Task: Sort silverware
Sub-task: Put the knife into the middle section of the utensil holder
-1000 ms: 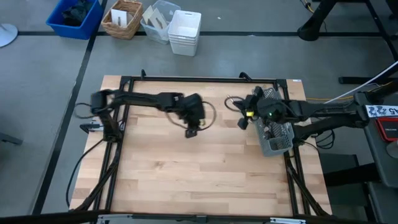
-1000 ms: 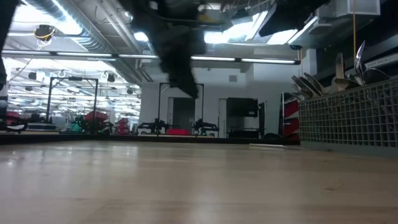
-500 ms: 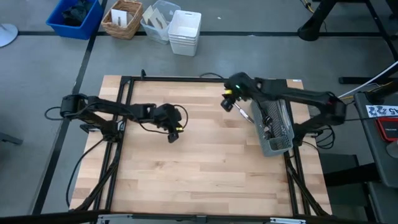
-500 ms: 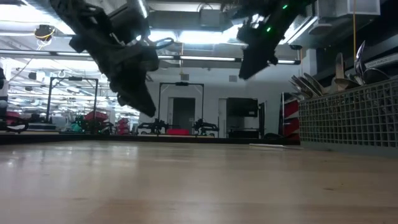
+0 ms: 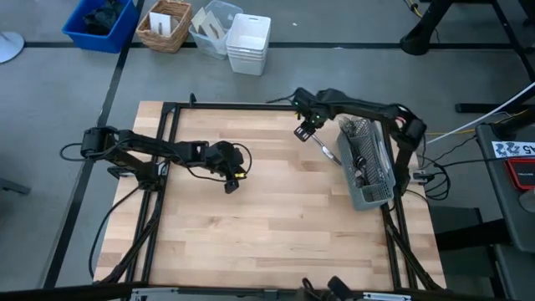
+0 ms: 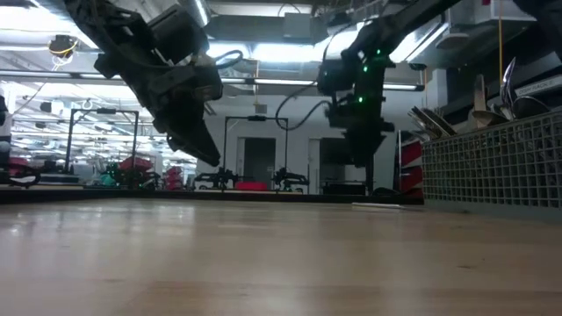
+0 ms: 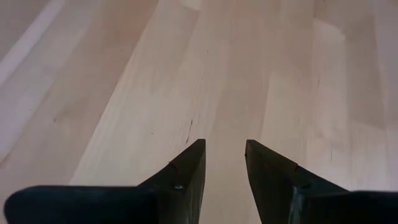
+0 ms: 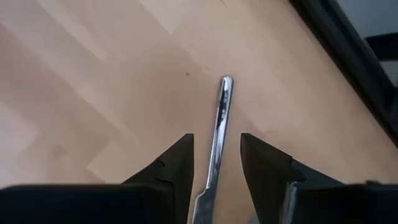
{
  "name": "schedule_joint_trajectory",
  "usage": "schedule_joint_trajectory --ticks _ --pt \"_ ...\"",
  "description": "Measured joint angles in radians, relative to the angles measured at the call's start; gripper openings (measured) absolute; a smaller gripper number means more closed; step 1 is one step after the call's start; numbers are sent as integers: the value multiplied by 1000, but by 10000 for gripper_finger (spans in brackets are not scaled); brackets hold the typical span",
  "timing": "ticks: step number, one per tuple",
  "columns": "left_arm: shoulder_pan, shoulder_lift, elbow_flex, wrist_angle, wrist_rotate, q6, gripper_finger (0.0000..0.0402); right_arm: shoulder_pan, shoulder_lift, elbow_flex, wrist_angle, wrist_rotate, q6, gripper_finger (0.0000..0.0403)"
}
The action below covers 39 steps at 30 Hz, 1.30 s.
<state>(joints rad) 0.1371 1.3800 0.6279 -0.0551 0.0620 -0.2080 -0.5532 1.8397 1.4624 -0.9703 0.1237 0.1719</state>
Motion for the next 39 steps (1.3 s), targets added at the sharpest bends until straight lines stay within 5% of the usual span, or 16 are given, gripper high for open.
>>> schedule_joint_trajectory --ticks 30,39 --pt "0 0 0 16 0 7 105 -23 213 0 -2 241 -49 133" --pt "0 0 0 15 0 7 105 -22 214 -11 -21 197 -50 133"
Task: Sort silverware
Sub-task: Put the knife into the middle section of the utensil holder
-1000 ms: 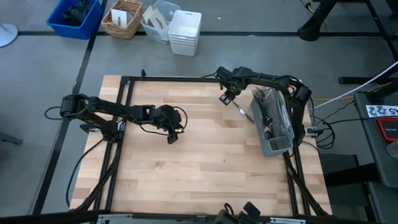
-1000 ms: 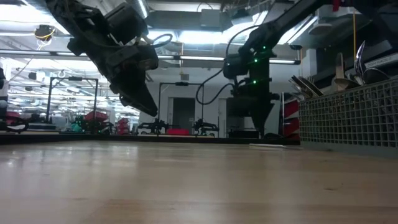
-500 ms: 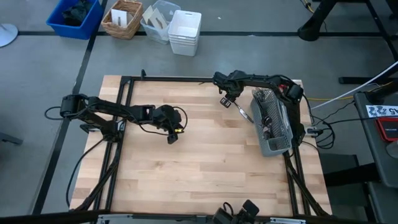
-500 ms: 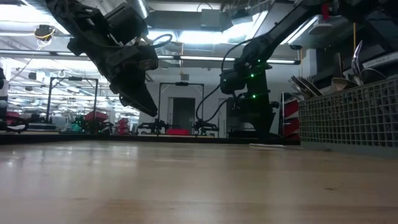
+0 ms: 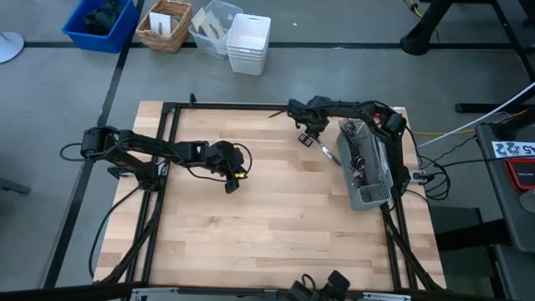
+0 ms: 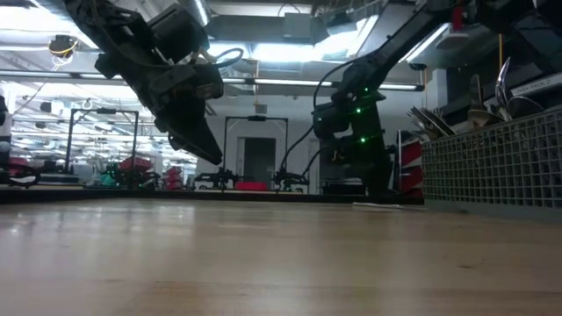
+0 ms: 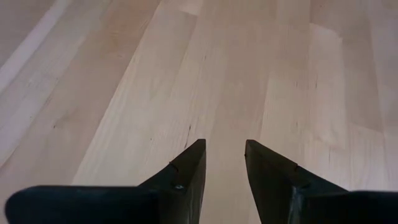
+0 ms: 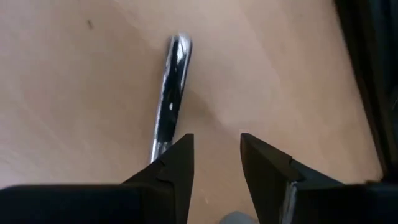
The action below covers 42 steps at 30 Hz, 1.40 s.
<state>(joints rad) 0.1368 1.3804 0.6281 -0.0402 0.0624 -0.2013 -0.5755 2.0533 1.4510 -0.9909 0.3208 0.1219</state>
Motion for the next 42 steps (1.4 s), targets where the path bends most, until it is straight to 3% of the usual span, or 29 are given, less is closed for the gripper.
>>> schedule_joint_trajectory --ticks 7,12,21,25,33,42 --pt "0 0 0 0 0 1 104 0 0 -59 -7 -5 0 133" --pt "0 0 0 0 0 1 104 3 -3 -69 -6 -82 5 133" --pt "0 0 0 0 0 2 104 102 -3 -71 -60 -118 4 133" --pt "0 0 0 0 0 2 104 166 1 -54 -126 -195 9 133" --pt "0 0 0 0 0 -1 104 313 2 -24 -124 -487 88 133" --pt "-22 0 0 0 2 -11 104 524 2 -24 -47 -575 177 133"
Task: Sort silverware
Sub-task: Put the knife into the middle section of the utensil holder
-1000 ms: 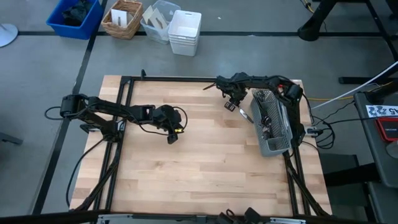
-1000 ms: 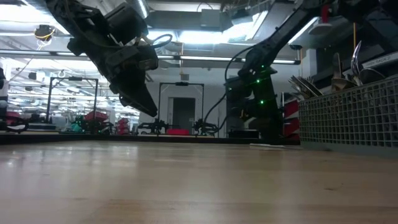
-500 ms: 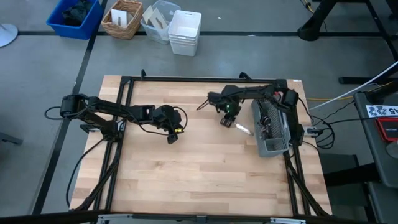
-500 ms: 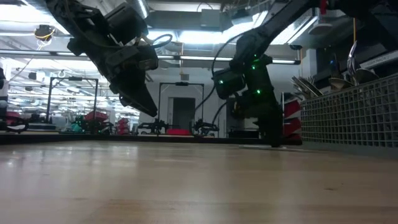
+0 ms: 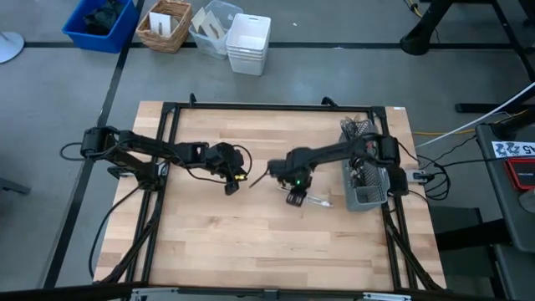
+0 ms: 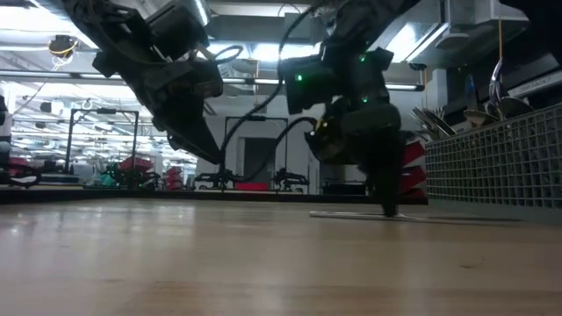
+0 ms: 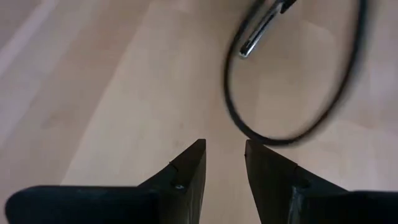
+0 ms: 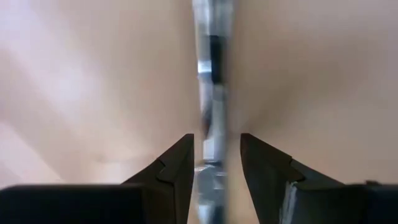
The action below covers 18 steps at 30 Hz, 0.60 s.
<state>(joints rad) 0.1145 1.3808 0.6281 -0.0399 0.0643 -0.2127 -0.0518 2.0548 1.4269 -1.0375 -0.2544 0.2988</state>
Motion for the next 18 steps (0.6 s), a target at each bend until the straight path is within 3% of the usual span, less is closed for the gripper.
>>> schedule_joint_trajectory --ticks 8,18 --pt "-122 0 0 3 3 -50 104 62 0 25 6 10 117 133" --pt "-309 -2 0 145 3 -74 104 69 -54 257 -181 237 89 133"
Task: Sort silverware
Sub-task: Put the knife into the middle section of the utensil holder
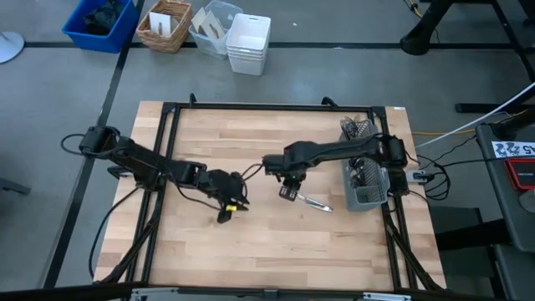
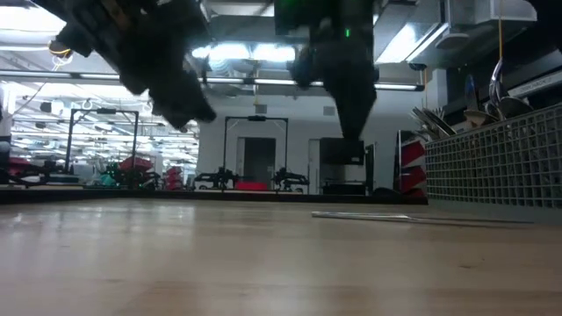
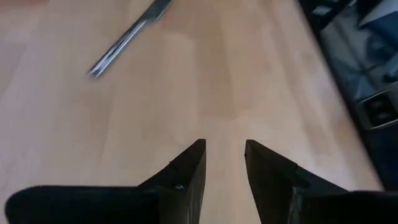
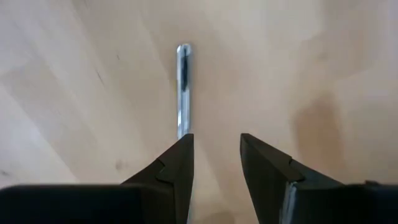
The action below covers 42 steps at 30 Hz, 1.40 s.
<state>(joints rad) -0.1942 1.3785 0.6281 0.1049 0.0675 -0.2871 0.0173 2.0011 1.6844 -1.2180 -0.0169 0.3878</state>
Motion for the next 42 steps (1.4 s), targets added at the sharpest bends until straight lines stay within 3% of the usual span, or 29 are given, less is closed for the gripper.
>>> schedule_joint_trajectory --ticks 4,9,16,22,32,42 --pt "-36 0 0 104 -13 -2 104 26 -53 86 -81 72 1 133" --pt "-51 10 0 273 -114 40 104 105 -154 126 -124 172 54 133" --pt "0 160 45 542 -142 138 104 272 -239 126 -176 313 144 133" --pt "61 360 220 507 -127 190 104 411 -237 111 -208 341 174 133" --pt "133 631 500 296 -68 284 104 572 -273 108 -348 538 423 133" --pt "146 757 585 182 -69 374 104 702 -309 108 -354 693 522 133"
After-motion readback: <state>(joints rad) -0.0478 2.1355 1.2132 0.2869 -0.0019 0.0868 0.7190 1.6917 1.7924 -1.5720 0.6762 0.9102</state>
